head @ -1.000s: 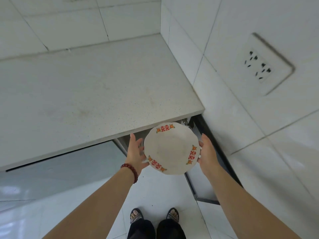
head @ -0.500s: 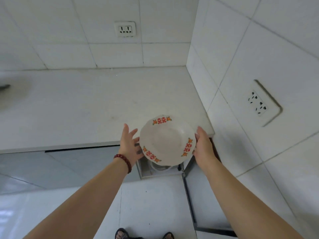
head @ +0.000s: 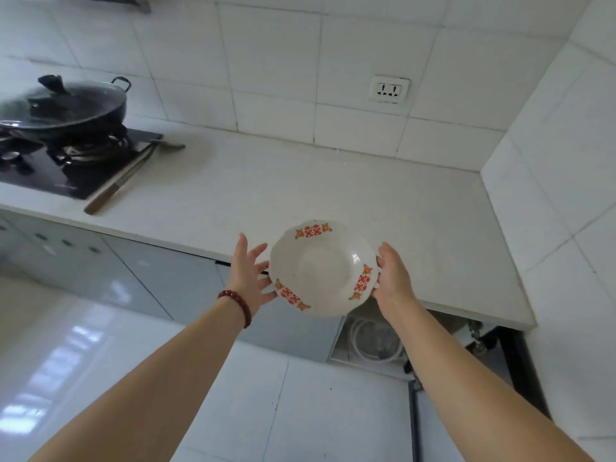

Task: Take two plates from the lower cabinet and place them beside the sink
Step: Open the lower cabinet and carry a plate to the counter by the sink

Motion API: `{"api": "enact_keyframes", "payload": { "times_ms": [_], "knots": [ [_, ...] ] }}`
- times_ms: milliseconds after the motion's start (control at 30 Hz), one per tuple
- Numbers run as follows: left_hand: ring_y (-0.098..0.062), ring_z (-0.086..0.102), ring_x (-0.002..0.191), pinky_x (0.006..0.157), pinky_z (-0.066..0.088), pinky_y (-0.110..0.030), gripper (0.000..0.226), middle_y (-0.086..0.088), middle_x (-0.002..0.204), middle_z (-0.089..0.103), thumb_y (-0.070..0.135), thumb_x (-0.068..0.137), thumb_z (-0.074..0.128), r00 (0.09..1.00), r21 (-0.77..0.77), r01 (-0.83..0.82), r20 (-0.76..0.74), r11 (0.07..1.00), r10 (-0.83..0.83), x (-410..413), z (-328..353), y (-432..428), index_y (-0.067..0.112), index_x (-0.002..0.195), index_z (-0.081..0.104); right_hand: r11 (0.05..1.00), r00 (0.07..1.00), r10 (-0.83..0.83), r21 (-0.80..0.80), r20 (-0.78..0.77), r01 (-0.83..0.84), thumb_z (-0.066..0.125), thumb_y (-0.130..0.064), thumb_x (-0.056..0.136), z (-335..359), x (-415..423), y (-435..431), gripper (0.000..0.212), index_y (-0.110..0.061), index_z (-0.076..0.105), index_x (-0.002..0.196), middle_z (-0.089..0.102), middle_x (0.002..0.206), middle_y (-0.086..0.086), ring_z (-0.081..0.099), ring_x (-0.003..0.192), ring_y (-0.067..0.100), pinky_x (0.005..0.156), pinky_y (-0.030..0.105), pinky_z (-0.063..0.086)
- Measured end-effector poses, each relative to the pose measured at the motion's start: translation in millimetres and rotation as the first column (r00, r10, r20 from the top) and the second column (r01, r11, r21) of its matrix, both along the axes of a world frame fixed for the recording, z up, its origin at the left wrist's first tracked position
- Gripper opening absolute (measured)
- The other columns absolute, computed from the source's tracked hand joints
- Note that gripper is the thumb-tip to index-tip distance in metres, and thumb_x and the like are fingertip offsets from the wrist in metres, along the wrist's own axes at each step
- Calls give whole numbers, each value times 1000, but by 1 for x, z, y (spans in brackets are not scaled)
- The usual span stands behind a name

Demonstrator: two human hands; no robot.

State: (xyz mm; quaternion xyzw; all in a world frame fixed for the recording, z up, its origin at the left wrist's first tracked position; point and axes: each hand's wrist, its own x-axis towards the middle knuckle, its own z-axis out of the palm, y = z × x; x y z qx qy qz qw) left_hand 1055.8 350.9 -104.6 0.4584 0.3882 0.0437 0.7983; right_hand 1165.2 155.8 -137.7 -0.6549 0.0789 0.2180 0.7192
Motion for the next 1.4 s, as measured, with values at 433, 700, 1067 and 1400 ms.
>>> {"api": "enact_keyframes", "payload": {
  "times_ms": [433, 700, 1067, 1400],
  "knots": [
    [-35, 43, 128, 104, 34, -54, 72, -11, 144, 43, 69, 87, 23, 966, 44, -256, 31, 966, 255, -123, 19, 233, 24, 139, 43, 972, 973, 230, 51, -23, -228, 42, -44, 84, 4, -71, 274, 64, -21, 37, 144, 51, 141, 2, 53, 123, 25, 97, 43, 46],
    [-36, 44, 127, 106, 33, -56, 74, -13, 143, 44, 70, 86, 22, 876, 43, -482, 63, 875, 479, -202, 21, 345, 22, 140, 42, 874, 876, 482, 89, -21, -479, 39, -37, 93, 6, -114, 430, 56, -16, 35, 145, 56, 132, 8, 63, 105, 22, 67, 30, 52],
    [-33, 49, 120, 101, 38, -52, 69, -9, 129, 51, 70, 86, 23, 712, 79, -702, 84, 708, 697, -239, 24, 513, 25, 132, 47, 690, 697, 717, 126, 19, -713, 38, -28, 95, 21, -133, 649, 44, -11, 46, 135, 63, 124, 12, 65, 101, 21, 74, 32, 55],
    [-33, 47, 123, 103, 38, -55, 73, -10, 137, 48, 73, 83, 22, 532, 127, -844, 78, 521, 843, -264, 31, 636, 27, 136, 43, 513, 521, 853, 145, 23, -846, 44, -43, 81, 26, -153, 819, 63, -22, 43, 140, 57, 135, 5, 59, 118, 25, 100, 46, 47]
  ]
}}
